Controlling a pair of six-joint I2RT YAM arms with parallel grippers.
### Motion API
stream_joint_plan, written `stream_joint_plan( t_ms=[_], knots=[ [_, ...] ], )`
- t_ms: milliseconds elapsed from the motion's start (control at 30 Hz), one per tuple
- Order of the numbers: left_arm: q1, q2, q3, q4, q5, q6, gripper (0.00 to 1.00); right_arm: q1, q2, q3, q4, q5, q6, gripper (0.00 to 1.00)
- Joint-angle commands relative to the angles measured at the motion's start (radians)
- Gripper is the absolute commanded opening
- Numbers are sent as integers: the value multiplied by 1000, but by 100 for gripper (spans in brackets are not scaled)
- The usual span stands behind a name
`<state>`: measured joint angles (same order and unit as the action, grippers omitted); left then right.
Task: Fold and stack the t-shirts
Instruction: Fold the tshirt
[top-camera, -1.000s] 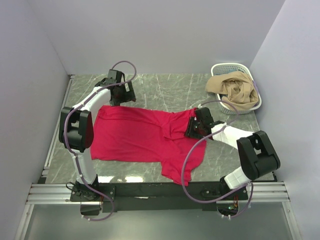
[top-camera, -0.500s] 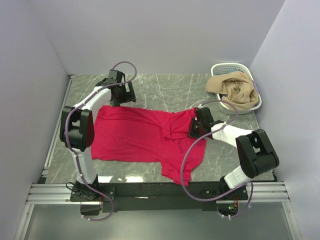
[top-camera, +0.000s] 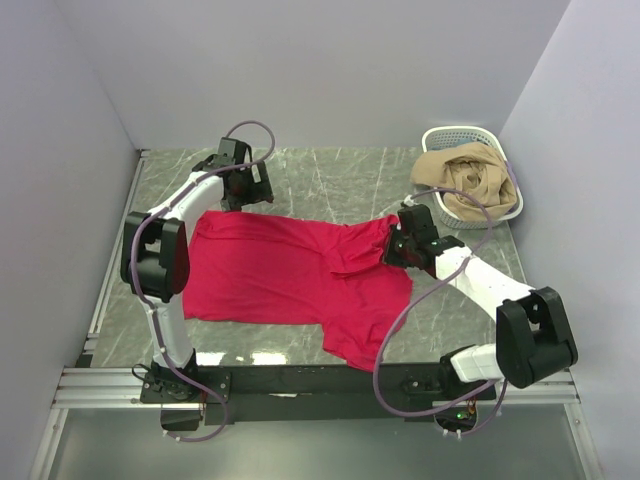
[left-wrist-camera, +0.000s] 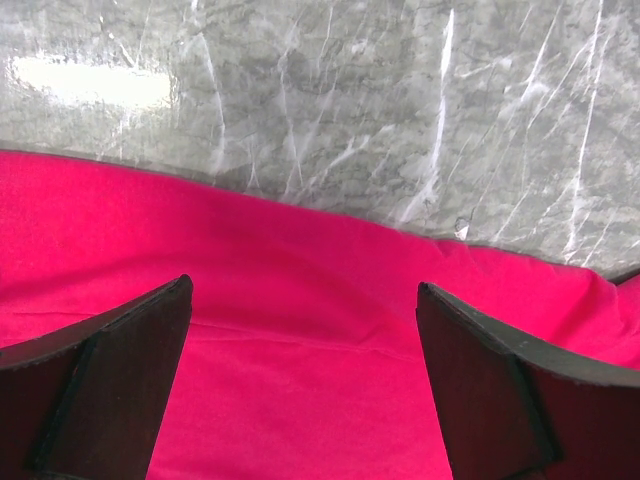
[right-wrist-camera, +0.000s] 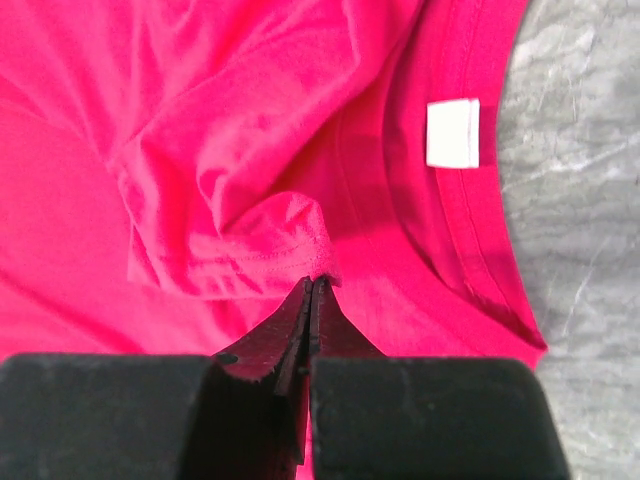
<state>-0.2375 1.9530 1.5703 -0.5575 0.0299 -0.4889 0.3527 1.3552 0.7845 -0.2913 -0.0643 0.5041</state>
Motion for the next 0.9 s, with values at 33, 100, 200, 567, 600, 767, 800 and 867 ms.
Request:
stream_joint_plan(
  t_ms=[33,100,200,567,600,767,800,867],
  knots=[
    [-8,14,40,4,11,21,99,12,-47,19,-124,-14,1,0],
    [-8,15,43,5,15,19,99,35,-60,15,-158,-23,5,0],
    [-10,20,48,2,18,21,99,77,-79,4,-187,-38,22,0],
    [-11,29,56,-5,19,27,99,203,-76,1,-238,-17,120,0],
    [-13,32,56,-7,22,29,99,216,-74,2,-252,12,135,0],
    [-13,35,63,-21,5,35,99,279,-93,42,-385,289,198,45],
    [-13,35,63,-18,4,35,99,284,-106,51,-394,335,212,53],
    [-13,29,59,-7,-2,30,100,285,-132,88,-420,408,220,62]
  ],
)
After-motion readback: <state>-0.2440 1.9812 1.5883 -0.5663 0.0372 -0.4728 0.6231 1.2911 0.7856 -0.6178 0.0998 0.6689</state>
